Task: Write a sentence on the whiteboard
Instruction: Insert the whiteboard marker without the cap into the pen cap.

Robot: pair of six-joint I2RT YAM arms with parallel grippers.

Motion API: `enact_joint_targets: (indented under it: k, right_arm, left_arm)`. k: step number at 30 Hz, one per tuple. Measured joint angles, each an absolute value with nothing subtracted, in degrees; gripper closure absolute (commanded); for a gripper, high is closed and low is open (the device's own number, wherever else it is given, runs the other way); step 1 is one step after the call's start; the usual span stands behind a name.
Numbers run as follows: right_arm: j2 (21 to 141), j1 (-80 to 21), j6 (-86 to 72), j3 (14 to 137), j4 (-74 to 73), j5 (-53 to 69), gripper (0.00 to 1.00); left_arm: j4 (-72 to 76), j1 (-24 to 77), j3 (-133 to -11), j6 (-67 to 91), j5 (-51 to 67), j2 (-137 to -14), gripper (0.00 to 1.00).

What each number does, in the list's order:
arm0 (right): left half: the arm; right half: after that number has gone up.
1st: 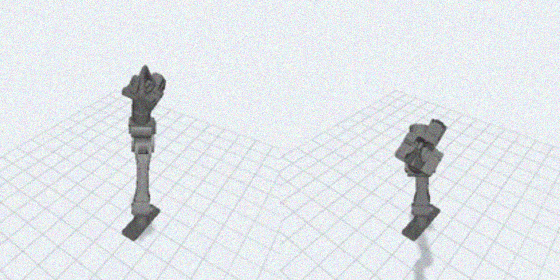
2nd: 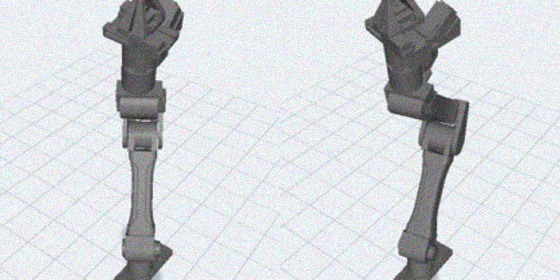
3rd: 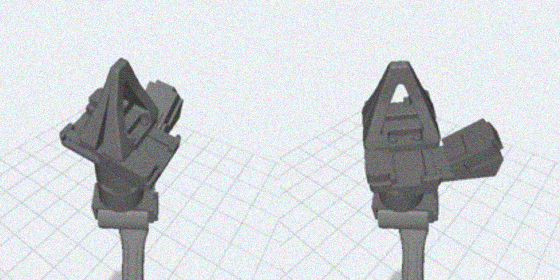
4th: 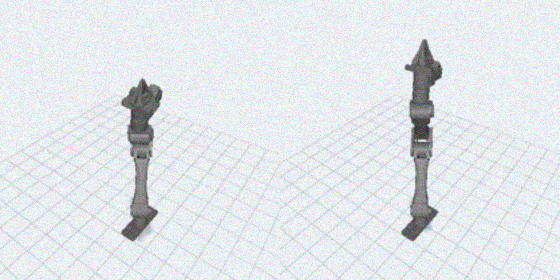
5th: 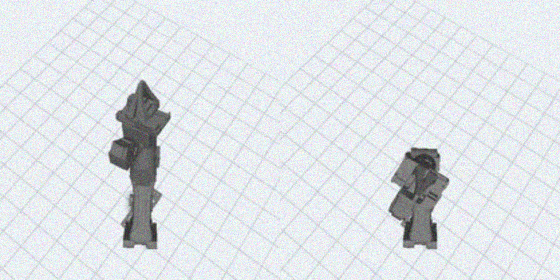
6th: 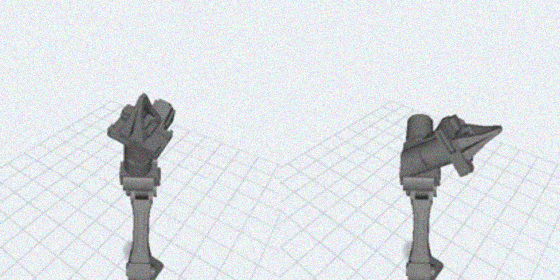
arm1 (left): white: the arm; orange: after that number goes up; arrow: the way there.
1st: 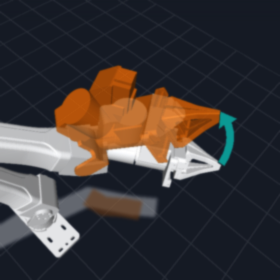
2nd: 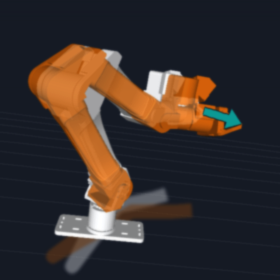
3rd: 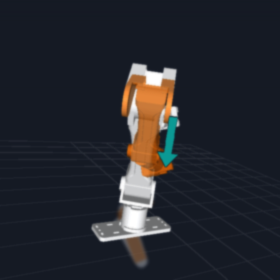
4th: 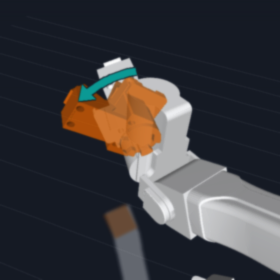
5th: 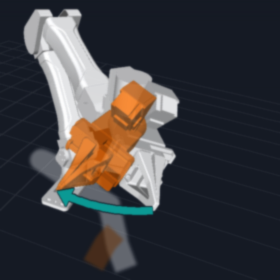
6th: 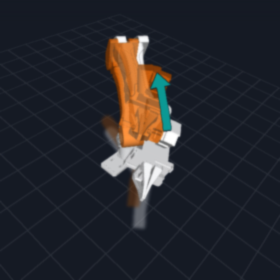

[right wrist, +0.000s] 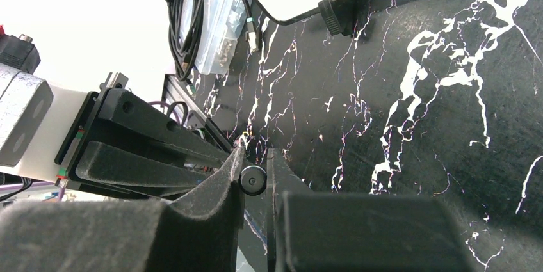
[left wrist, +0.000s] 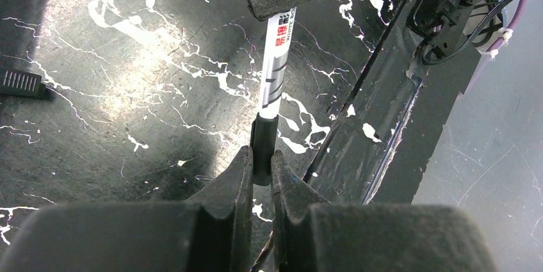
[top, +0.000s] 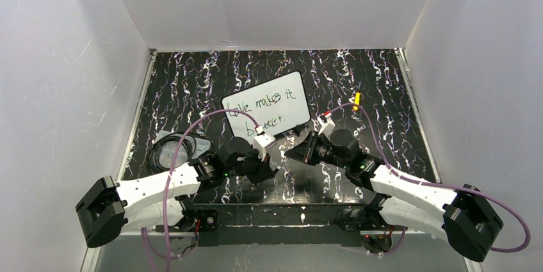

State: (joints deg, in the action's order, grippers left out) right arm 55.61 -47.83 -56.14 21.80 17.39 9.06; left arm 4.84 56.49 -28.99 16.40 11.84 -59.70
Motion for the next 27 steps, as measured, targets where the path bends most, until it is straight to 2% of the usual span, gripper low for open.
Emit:
enact_joint_targets:
  k: [27]
  right_arm:
    - [52.14, -47.64, -55.37, 19.7, 16.43, 7.62, 0.99]
  left_arm:
    - [0.32, 56.75, -34.89, 14.96, 12.95, -65.39, 1.0]
